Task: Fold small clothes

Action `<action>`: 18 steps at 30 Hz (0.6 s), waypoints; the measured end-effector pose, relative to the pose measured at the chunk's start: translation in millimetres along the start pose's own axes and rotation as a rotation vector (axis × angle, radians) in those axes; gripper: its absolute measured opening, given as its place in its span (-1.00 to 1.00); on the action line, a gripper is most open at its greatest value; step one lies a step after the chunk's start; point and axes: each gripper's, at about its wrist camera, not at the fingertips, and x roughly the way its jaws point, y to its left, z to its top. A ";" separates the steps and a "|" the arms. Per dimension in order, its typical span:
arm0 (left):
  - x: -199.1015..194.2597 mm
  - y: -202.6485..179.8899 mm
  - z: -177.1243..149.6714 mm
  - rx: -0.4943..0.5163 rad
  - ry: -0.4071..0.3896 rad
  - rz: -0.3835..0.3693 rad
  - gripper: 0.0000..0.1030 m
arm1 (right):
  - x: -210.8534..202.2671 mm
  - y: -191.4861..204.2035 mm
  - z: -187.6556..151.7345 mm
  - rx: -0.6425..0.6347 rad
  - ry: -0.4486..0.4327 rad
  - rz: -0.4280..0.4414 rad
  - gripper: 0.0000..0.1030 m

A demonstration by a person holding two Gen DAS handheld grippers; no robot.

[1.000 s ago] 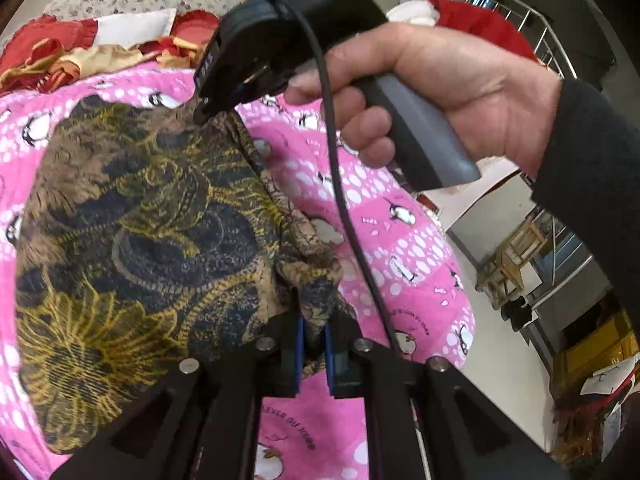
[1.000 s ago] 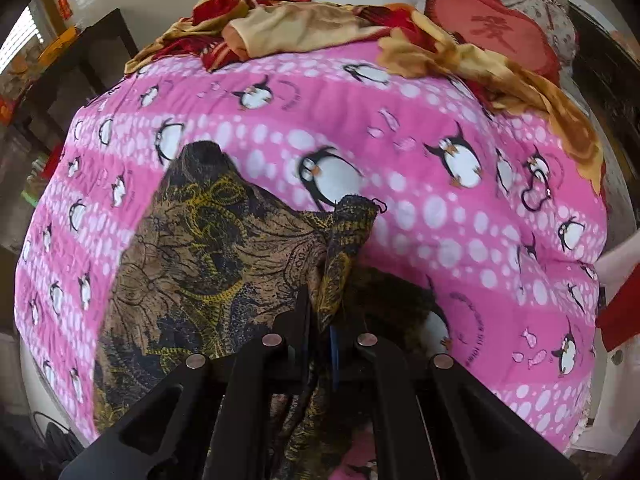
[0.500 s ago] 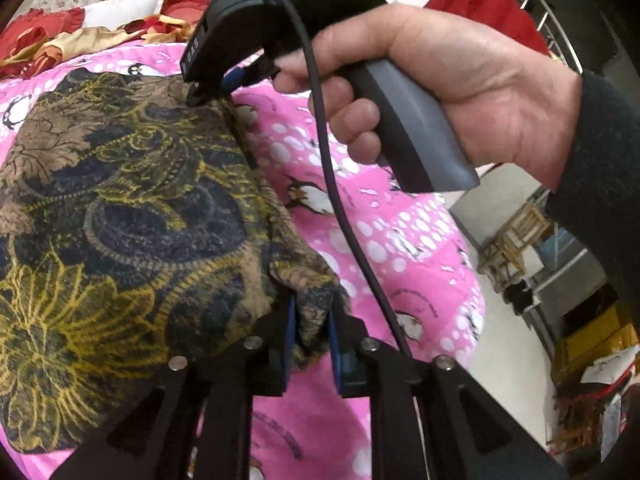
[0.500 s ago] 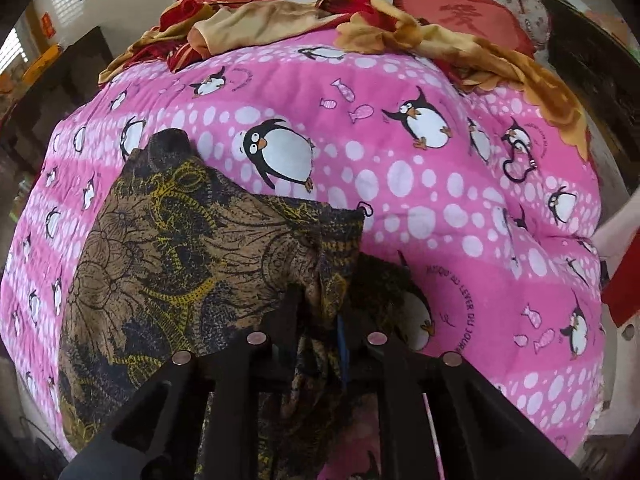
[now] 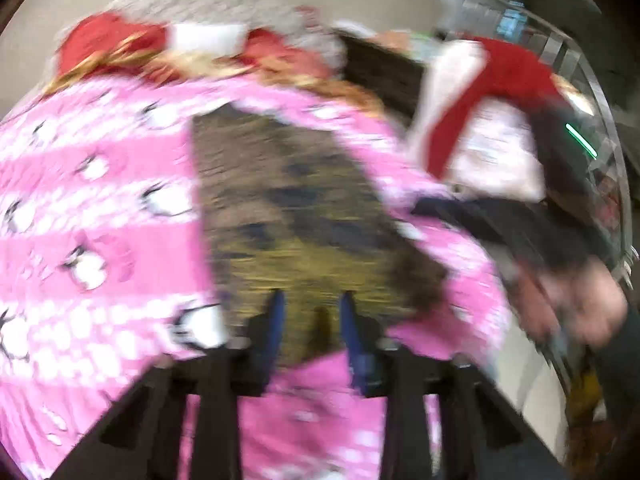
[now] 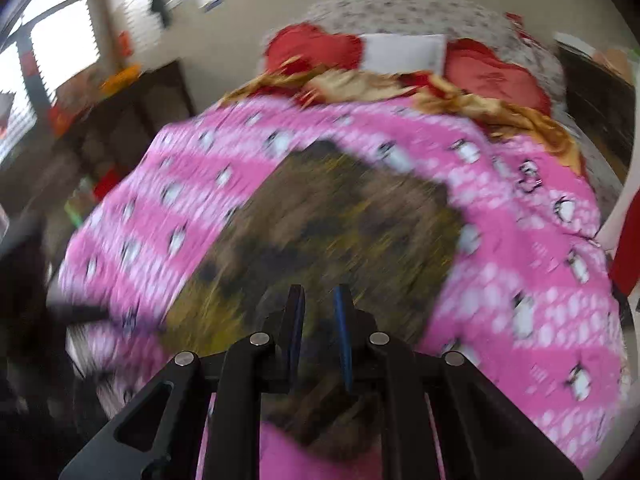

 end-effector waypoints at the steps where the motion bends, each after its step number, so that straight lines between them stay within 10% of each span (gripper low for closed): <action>1: 9.2 7.1 -1.1 -0.026 0.028 -0.003 -0.92 | 5.3 9.1 -13.1 -0.012 0.007 -0.009 -0.71; 9: 26.8 2.9 -10.0 0.029 0.071 0.018 -0.96 | 31.7 -5.6 -76.5 0.109 0.039 -0.076 -0.75; 18: 55.3 16.0 106.0 -0.054 -0.066 0.124 -0.93 | 10.3 -21.4 24.5 0.295 -0.115 -0.159 -0.71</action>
